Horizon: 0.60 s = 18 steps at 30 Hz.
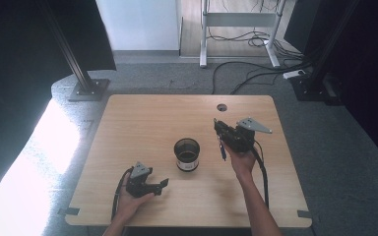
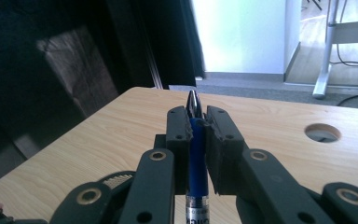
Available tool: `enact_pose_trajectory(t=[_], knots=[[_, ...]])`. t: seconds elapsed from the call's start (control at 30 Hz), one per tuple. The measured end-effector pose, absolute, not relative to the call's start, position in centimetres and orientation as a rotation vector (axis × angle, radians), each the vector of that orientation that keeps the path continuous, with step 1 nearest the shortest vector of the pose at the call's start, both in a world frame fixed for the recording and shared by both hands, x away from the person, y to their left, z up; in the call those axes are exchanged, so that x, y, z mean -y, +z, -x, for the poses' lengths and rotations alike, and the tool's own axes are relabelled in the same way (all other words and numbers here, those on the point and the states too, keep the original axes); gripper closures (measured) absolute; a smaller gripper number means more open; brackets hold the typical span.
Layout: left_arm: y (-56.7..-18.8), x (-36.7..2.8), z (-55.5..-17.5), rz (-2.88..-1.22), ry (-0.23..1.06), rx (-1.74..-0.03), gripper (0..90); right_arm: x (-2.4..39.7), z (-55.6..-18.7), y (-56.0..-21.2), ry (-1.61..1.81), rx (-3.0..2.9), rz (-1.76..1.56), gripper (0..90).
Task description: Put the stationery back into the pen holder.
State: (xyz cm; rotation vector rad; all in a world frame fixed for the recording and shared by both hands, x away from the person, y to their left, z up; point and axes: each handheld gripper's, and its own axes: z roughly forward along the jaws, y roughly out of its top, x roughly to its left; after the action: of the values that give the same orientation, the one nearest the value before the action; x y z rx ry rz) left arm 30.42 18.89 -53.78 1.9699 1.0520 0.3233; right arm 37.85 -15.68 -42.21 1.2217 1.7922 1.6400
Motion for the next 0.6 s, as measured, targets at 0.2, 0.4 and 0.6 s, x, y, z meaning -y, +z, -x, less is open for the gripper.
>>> enact_pose_trajectory(t=[0.2,0.4,0.6], knots=[[-53.8,-18.9,-30.4,-1.968,0.321,-1.055,16.0,13.7,-38.4,-41.3,1.66,-1.799,-1.184,78.7],[-53.8,-19.0,-30.4,-1.966,0.32,-1.056,16.0,12.2,-38.7,-40.5,1.671,-1.803,-1.151,78.7],[-53.7,-19.1,-30.5,-1.968,0.318,-1.055,16.0,10.6,-39.3,-39.9,1.684,-1.812,-1.124,78.6]])
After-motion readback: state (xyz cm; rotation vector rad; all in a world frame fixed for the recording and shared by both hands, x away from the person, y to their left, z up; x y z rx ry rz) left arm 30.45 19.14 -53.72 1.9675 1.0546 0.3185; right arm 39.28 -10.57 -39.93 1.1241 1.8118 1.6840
